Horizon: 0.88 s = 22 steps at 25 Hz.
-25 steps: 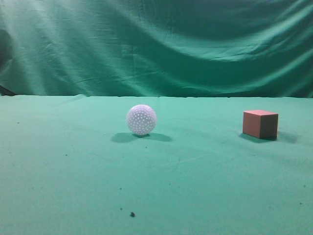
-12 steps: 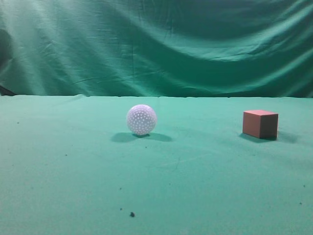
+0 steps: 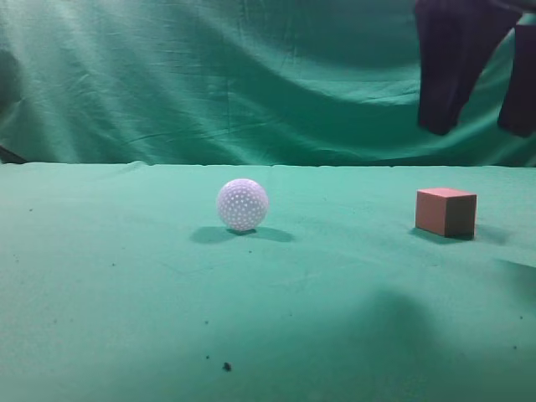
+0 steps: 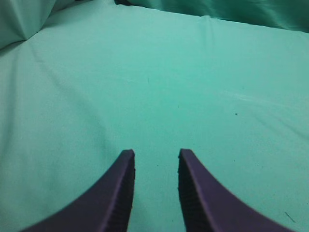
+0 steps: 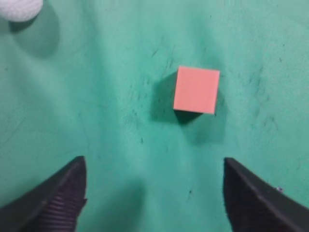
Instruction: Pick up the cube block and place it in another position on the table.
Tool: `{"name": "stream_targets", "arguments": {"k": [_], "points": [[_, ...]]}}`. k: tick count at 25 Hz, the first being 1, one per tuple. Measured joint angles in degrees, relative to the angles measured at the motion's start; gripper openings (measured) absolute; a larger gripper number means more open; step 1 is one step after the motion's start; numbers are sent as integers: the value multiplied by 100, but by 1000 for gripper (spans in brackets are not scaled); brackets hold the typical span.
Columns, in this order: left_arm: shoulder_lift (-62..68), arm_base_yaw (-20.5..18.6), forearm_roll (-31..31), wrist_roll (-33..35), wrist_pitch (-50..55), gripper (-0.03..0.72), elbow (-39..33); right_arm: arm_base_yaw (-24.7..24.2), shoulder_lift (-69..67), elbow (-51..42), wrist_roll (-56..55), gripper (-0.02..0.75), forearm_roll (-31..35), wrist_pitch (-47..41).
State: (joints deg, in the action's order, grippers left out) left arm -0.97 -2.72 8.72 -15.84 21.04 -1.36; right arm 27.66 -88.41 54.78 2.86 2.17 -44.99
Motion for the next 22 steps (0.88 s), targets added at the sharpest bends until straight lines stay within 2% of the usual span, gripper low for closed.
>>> {"name": "stream_targets", "arguments": {"k": [4,12,14,16,17,22], "points": [[0,0,0,0,0,262,0,0,-528,147,-606,545,-488,112],[0,0,0,0,0,262,0,-21,-1168,215,-760,545,-512,579],[0,0,0,0,0,262,0,-21,-1208,215,-798,445,-512,694],[0,0,0,0,0,262,0,-21,-1208,280,-901,269,-552,750],[0,0,0,0,0,262,0,-21,-1208,357,-924,213,-562,725],[0,0,0,0,0,262,0,-271,-1231,1074,-1126,216,-745,497]]}}
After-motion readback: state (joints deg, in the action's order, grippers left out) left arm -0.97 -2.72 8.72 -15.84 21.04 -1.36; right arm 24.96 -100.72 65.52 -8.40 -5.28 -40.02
